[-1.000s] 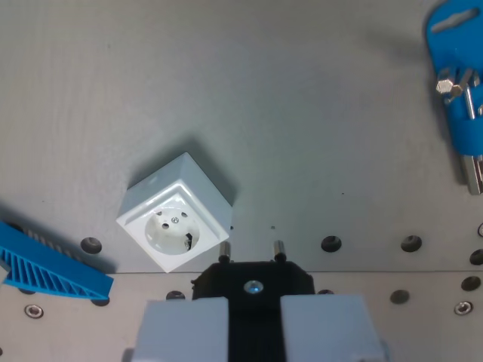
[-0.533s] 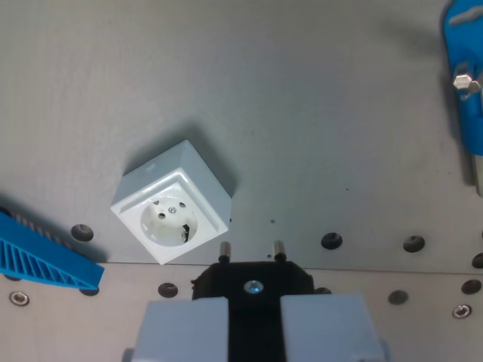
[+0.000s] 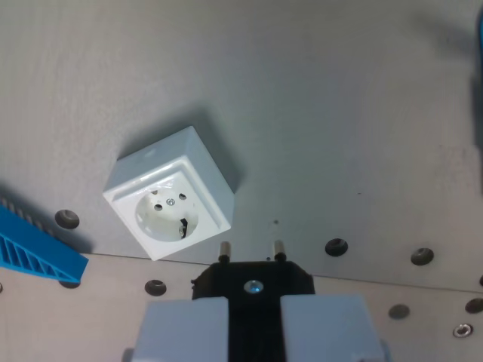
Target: Move above the white socket
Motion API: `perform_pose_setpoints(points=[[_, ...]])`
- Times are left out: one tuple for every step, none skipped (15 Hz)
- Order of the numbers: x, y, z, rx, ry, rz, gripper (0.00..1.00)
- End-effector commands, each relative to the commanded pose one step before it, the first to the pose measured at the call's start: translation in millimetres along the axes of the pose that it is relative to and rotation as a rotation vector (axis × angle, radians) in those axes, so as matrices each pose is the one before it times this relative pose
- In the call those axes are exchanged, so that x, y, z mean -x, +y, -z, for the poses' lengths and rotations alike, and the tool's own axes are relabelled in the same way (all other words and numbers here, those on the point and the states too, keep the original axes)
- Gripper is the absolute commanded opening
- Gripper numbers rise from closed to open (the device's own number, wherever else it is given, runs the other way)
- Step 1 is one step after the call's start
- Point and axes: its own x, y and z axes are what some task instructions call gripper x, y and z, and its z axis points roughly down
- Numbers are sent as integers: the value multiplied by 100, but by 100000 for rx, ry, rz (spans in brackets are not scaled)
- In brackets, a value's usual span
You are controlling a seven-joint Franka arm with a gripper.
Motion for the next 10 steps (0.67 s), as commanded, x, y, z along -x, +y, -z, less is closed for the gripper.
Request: perform_pose_setpoints(points=[[853,-480,-1212,2182,9692,17197,0],[194,-204,-354,32,-118,1952,0],[158,-180,-296,56,-52,1472,0],[153,-189,-303,-26,-170,1632,0],[153,-200,-316,11,-178,1521,0],[151,-209,-330,19,-92,1358,0],[153,-217,-345,19,-86,1780,0],[151,-221,-359,33,-73,1259,0],[151,-228,-373,12,-109,1472,0],[149,-233,-380,29,-150,1517,0]])
